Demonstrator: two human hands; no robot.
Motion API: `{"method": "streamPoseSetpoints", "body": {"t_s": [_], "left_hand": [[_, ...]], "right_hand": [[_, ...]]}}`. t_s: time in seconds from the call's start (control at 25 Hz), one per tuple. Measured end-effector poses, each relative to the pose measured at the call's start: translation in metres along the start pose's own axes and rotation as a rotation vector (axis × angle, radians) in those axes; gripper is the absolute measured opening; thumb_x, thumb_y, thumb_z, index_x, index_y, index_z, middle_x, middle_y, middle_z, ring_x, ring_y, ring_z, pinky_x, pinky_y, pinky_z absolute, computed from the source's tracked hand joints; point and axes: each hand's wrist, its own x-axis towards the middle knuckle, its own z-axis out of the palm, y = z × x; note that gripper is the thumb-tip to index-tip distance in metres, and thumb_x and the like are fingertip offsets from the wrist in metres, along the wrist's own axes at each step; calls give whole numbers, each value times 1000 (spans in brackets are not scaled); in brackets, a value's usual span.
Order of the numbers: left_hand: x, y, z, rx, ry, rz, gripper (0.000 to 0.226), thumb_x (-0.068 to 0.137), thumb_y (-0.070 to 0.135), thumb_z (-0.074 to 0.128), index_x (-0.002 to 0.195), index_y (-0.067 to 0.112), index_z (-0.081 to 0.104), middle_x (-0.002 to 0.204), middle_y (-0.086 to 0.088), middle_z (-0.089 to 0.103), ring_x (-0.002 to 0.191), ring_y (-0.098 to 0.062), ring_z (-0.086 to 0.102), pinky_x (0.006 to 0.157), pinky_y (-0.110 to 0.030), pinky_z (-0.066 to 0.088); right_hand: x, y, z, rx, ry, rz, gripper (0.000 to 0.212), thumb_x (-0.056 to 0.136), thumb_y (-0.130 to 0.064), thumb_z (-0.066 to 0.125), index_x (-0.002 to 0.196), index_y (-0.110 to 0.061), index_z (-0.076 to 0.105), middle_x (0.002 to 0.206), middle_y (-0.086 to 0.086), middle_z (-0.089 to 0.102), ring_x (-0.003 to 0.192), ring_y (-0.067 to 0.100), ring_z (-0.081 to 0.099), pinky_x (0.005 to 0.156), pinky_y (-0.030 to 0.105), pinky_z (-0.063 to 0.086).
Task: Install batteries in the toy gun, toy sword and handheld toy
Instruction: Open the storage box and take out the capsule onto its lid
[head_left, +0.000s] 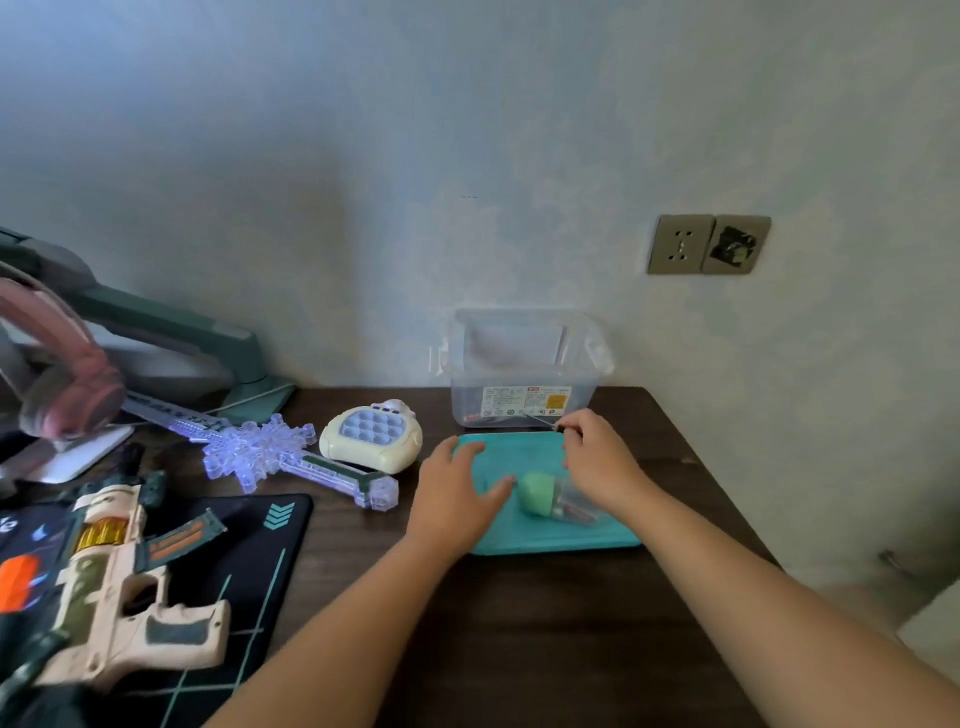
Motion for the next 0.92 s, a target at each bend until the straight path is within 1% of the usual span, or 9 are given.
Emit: {"method": "streamPoseSetpoints", "body": {"t_s": [0.12,0.24,0.36,0.44,0.52,0.68,0.76,0.84,0.92], "left_hand": [[-20,-11,-1,53,-177,66,91,72,65,73,148,29,39,164,-7,12,151,-24,7,122,-39,12],[-29,-27,-3,117,-246,74,93,71,65,75,149,31,37,166,-3,5,153,-23,-3,122,-40,6],[-36,-31,2,172,-175,105,85,78,66,67,149,28,40,166,-3,9,153,-21,0,122,-36,6],[-39,-33,6,221,-120,130,80,83,69,58,149,29,40,166,-1,11,153,-19,3,122,-36,8],[-40,-33,9,271,-99,148,77,86,71,51,149,29,41,166,-1,11,153,-18,6,122,-36,8],[-39,-29,10,275,-63,151,76,88,71,47,150,29,39,166,-3,11,152,-19,10,122,-36,9],[-41,-30,10,235,-69,147,75,88,69,49,151,30,36,166,-3,10,152,-19,9,123,-35,9],[-42,-32,8,222,-67,143,74,88,68,50,151,32,34,166,-2,10,152,-19,9,122,-35,9],[-40,-32,8,214,-60,149,74,88,68,51,151,32,34,166,-1,10,152,-18,10,122,-35,10]], "right_hand": [[-13,2,-6,-38,66,-9,21,102,-21,33,111,-19,52,115,5,58,98,20,58,88,42,49],[-22,1,-10,-72,45,25,22,103,-22,30,111,-21,50,111,3,60,96,19,57,87,41,49],[-27,-2,-9,-67,36,30,22,102,-20,30,111,-20,51,115,4,60,99,19,57,85,36,47],[-30,-3,-7,-114,18,13,24,102,-18,32,114,-17,53,118,4,59,103,19,56,83,31,44],[-32,-5,-7,-167,49,-22,24,102,-17,35,116,-14,54,120,4,57,103,17,54,81,28,42],[-15,-22,-17,-286,156,-131,22,101,-16,39,111,-10,58,119,6,54,98,18,52,81,30,40],[-2,-33,-18,-337,146,-205,20,100,-13,39,107,-8,57,118,5,49,97,19,49,79,29,37],[16,-41,-13,-396,107,-265,19,100,-10,36,105,-7,54,119,6,46,98,23,51,80,32,40],[33,-49,-7,-430,68,-238,17,99,-8,33,107,-11,48,115,6,46,91,27,52,79,37,42]]}}
